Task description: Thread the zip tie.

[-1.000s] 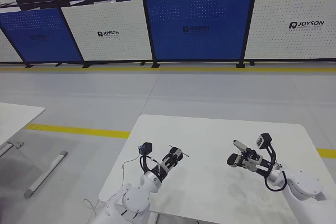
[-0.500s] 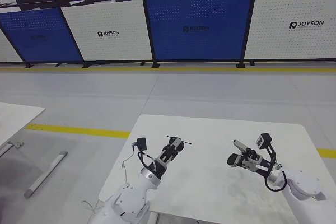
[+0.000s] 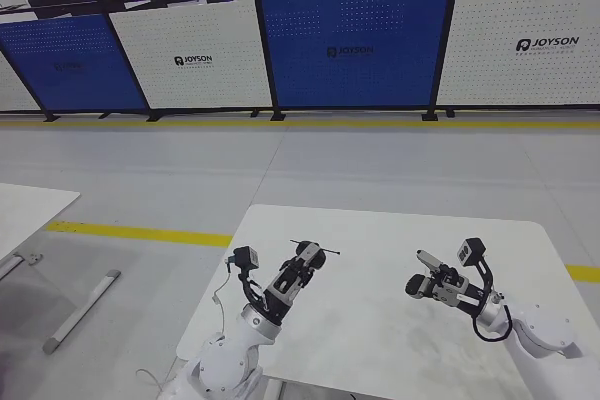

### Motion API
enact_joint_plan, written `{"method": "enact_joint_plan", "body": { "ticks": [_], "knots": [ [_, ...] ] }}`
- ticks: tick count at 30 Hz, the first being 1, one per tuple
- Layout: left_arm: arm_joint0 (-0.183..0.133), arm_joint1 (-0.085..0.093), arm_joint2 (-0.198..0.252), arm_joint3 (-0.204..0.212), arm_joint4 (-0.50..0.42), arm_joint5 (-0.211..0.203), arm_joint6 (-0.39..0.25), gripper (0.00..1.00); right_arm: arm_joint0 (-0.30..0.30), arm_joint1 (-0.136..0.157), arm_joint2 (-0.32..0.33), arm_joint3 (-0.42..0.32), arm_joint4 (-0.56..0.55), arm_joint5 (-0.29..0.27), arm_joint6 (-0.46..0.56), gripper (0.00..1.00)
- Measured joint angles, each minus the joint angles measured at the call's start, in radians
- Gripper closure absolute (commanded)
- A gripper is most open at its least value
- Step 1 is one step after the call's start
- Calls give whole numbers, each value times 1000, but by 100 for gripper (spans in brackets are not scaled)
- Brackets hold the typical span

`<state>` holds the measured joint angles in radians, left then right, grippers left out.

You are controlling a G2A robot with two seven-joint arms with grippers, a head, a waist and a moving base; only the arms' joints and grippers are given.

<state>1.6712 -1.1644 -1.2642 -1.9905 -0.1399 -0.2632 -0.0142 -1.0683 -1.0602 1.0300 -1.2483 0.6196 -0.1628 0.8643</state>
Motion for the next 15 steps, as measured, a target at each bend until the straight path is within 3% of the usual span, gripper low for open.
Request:
{"method": "enact_joint_plan", "body": {
  "ticks": [1,5,8,15],
  "knots": [
    [-1,0,1,-2,-2,-2,0,100,0,0,0,0,0,0,0,0],
    [-18,-6,-1,-48,-29,-83,15,100,0,0,0,0,0,0,0,0],
    [-13,-12,-4,-93,-34,-77,28,100,0,0,0,0,0,0,0,0],
    [-9,-13,-5,-94,-35,-77,31,100,0,0,0,0,0,0,0,0]
  ]
}}
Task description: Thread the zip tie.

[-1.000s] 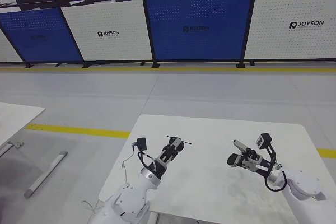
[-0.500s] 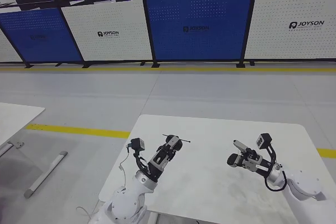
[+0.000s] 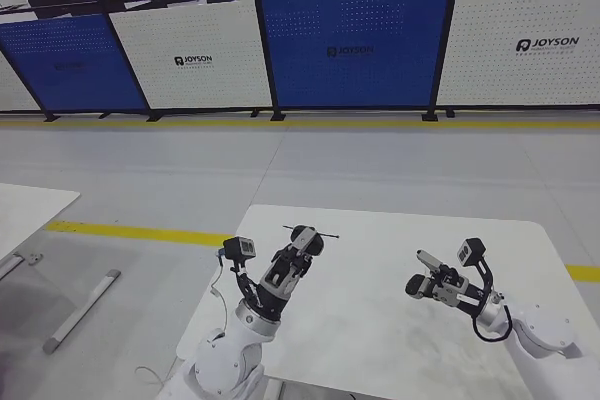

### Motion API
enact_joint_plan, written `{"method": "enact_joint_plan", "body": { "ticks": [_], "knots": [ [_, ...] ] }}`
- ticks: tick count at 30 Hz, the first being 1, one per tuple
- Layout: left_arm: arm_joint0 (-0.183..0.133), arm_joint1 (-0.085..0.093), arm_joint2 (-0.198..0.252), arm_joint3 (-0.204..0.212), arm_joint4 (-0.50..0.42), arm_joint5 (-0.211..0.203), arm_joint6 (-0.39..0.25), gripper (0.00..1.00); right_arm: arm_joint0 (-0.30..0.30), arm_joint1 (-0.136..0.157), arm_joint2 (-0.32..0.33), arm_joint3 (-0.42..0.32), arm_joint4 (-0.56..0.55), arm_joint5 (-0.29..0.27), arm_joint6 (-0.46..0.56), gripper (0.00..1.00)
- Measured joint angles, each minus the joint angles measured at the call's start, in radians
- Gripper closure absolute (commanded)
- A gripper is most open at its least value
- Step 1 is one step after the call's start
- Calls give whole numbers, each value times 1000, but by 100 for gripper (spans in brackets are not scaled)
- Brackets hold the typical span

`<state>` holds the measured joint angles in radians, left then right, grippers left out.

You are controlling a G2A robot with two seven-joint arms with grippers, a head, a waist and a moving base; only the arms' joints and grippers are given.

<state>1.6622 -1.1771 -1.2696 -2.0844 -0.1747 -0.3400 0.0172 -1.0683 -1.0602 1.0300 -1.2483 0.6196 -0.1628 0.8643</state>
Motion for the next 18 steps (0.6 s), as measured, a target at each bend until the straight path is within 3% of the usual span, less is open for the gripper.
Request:
{"method": "enact_joint_plan", "body": {
  "ticks": [3,8,11,13,18],
  "knots": [
    [-5,2,-2,18,26,22,-12,100,0,0,0,0,0,0,0,0],
    [-28,4,23,98,224,114,-55,100,0,0,0,0,0,0,0,0],
    [-37,3,36,136,268,149,-71,100,0,0,0,0,0,0,0,0],
    [-38,5,33,147,294,160,-94,100,0,0,0,0,0,0,0,0],
    [-39,8,28,147,328,143,-113,100,0,0,0,0,0,0,0,0]
  ]
}}
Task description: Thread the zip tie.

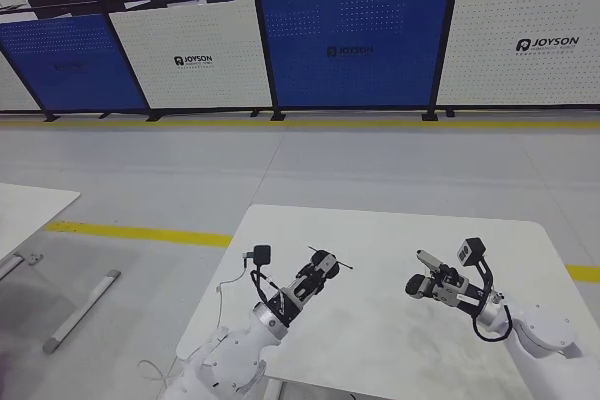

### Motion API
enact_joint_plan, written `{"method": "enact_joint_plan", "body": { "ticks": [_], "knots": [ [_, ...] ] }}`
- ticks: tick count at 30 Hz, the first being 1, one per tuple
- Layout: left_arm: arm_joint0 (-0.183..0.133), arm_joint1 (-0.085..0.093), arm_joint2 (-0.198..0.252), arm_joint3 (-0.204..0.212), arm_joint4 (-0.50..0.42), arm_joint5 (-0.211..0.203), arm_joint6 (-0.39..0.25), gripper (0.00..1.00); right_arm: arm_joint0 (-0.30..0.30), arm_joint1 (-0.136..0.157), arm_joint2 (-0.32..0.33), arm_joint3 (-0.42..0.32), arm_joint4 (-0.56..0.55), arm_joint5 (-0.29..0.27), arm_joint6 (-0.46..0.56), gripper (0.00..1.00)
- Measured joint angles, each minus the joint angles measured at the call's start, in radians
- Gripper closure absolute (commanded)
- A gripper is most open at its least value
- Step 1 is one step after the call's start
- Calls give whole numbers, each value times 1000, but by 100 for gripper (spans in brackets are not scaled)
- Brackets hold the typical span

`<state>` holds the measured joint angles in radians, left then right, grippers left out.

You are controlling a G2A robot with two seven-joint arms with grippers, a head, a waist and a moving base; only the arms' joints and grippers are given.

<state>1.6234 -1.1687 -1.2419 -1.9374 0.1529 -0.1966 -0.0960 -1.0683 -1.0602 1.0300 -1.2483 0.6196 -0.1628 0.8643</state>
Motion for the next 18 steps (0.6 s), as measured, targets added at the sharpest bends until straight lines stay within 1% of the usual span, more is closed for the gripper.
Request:
{"method": "enact_joint_plan", "body": {
  "ticks": [6,8,10,13,14,16,18],
  "knots": [
    [0,0,1,1,-2,2,1,100,0,0,0,0,0,0,0,0],
    [-7,-2,2,10,-1,23,22,100,0,0,0,0,0,0,0,0],
    [-14,-5,13,29,33,45,49,100,0,0,0,0,0,0,0,0],
    [-27,-8,30,67,46,75,49,100,0,0,0,0,0,0,0,0],
    [-35,-10,38,87,43,85,43,100,0,0,0,0,0,0,0,0],
    [-45,-13,46,110,20,90,43,100,0,0,0,0,0,0,0,0],
    [-46,-13,47,113,11,90,44,100,0,0,0,0,0,0,0,0]
  ]
}}
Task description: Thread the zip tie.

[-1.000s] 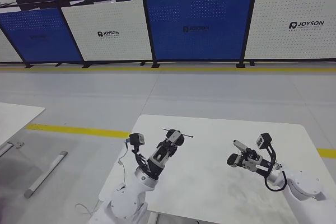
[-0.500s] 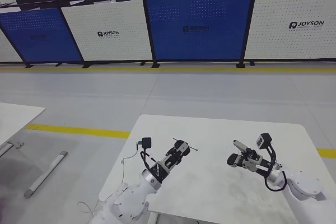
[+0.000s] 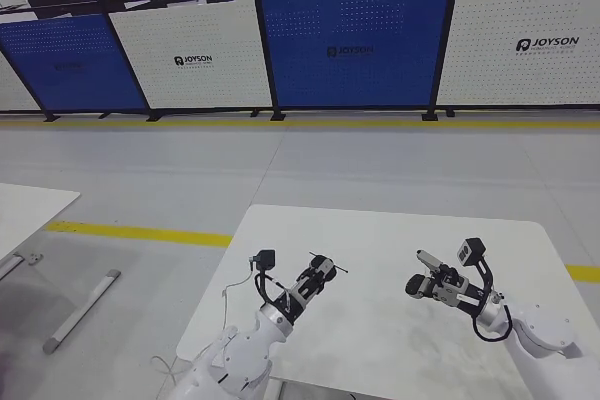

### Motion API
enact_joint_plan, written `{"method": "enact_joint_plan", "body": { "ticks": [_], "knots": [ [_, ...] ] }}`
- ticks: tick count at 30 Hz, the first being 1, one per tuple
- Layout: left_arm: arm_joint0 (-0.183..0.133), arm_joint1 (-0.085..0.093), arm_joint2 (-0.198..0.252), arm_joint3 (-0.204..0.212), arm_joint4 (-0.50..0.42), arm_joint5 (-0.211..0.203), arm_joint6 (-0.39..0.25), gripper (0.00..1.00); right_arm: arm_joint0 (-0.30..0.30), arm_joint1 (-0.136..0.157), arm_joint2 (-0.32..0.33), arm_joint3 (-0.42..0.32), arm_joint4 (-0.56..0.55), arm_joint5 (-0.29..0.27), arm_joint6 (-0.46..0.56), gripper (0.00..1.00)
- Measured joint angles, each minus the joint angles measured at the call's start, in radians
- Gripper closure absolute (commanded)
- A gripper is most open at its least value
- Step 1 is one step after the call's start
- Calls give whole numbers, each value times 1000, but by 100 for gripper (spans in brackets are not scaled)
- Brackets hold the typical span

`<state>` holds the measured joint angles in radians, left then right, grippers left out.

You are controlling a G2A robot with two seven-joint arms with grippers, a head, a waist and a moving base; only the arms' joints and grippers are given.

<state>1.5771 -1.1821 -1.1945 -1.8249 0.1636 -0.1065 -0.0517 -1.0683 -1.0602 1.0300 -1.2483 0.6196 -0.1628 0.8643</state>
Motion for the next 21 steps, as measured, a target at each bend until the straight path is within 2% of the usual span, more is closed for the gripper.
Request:
{"method": "enact_joint_plan", "body": {
  "ticks": [11,14,18,21],
  "knots": [
    [-1,0,-1,0,-7,0,-6,100,0,0,0,0,0,0,0,0],
    [-9,4,-17,5,-46,-4,-71,100,0,0,0,0,0,0,0,0],
    [-4,15,-60,2,-107,-21,-204,100,0,0,0,0,0,0,0,0],
    [1,14,-74,1,-175,-30,-208,100,0,0,0,0,0,0,0,0]
  ]
}}
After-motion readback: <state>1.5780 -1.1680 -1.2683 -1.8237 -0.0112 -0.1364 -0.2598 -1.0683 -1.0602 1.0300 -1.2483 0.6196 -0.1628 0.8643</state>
